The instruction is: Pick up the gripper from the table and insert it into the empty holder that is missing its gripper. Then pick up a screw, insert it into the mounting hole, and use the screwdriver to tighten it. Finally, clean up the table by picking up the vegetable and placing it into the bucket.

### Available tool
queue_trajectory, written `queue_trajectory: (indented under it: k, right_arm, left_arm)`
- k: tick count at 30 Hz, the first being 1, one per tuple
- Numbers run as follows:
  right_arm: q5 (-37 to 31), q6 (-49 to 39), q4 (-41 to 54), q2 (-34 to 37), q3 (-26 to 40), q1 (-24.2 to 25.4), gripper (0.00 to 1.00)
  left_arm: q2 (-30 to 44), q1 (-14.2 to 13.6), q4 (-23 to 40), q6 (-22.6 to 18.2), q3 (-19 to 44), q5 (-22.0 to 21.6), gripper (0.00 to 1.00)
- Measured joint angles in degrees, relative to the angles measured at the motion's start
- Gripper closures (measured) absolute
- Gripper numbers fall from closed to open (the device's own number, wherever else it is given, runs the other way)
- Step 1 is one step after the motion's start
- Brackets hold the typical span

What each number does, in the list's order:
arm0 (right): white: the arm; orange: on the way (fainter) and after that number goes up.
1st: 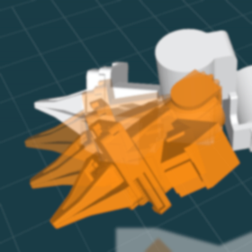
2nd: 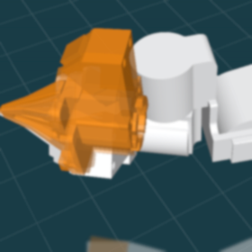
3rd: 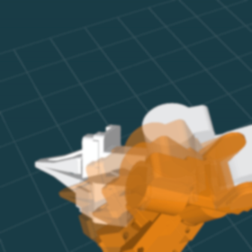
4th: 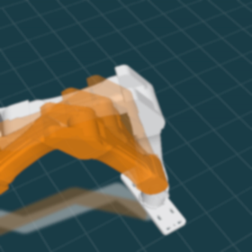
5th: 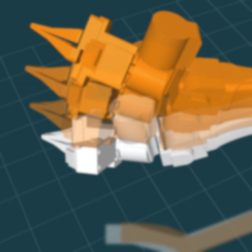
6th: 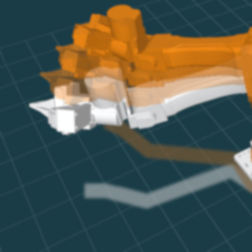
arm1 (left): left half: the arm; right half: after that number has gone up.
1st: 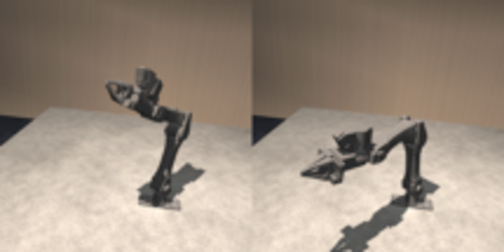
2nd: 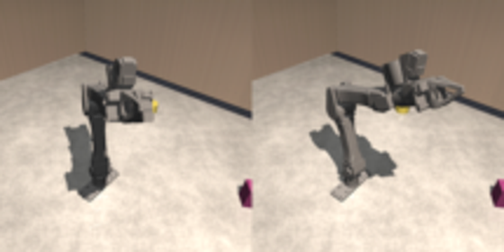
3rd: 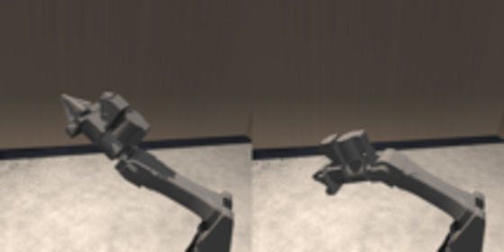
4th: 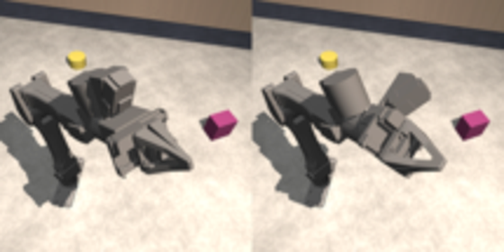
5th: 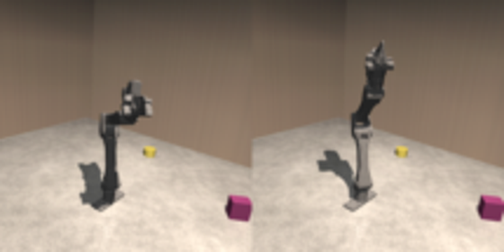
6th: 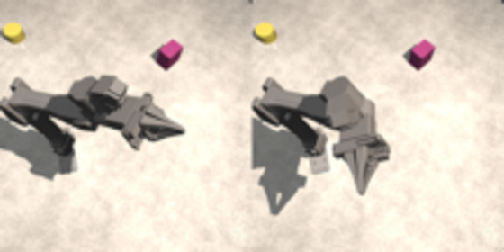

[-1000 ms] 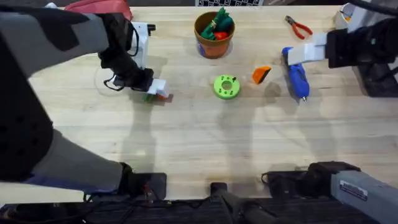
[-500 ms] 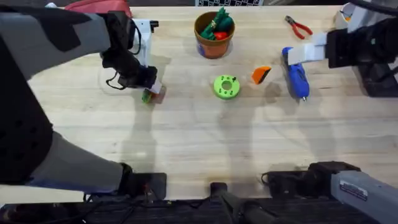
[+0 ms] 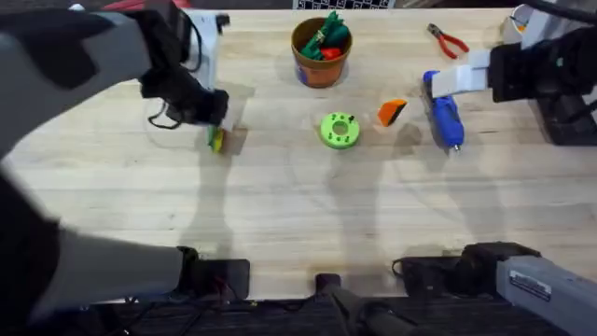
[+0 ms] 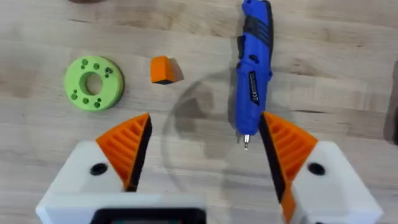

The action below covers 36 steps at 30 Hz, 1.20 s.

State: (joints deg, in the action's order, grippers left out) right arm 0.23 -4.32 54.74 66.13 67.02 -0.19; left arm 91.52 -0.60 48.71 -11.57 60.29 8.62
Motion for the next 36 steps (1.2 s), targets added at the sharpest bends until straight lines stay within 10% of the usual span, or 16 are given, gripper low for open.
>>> queue_trajectory:
  k: [13,20,36]
  right_arm:
    - [0.0,0.0,0.6,0.0,0.0,0.0,0.008]
    - [0.0,0.0,0.6,0.0,0.0,0.0,0.007]
    - [0.0,0.0,0.6,0.0,0.0,0.0,0.008]
  left_arm:
    - [-20.2,0.0,4.1,1.8,2.3,-0.8,0.986]
    - [-24.1,0.0,4.5,3.2,2.3,-0.5,0.043]
    - [-42.1,0.0,6.4,3.5,6.3,5.8,0.015]
